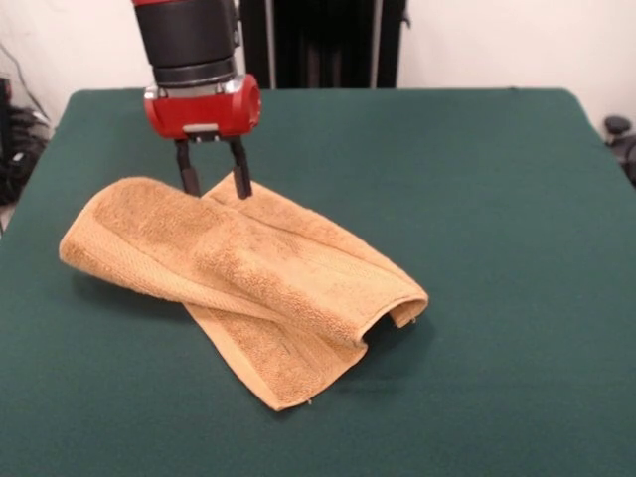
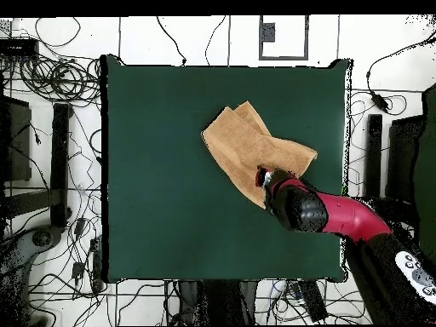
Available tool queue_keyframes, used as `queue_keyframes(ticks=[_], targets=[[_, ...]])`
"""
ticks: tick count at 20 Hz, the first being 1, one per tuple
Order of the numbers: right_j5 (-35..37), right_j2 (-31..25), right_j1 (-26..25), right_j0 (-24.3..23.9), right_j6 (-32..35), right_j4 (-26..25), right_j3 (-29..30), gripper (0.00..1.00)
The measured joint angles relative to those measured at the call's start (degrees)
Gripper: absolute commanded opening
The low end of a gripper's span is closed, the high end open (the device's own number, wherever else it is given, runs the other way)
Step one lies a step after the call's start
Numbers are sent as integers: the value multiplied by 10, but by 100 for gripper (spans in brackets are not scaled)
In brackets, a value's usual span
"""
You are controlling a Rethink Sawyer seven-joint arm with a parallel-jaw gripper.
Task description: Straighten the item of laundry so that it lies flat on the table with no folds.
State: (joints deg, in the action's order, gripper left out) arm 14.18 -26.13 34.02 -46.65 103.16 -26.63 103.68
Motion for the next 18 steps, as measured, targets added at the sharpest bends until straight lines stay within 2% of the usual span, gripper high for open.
queue_keyframes(ticks=[10, 18], targets=[[0, 8, 62, 25, 0, -1, 0, 100], [0, 15, 67, 33, 0, -2, 1, 100]])
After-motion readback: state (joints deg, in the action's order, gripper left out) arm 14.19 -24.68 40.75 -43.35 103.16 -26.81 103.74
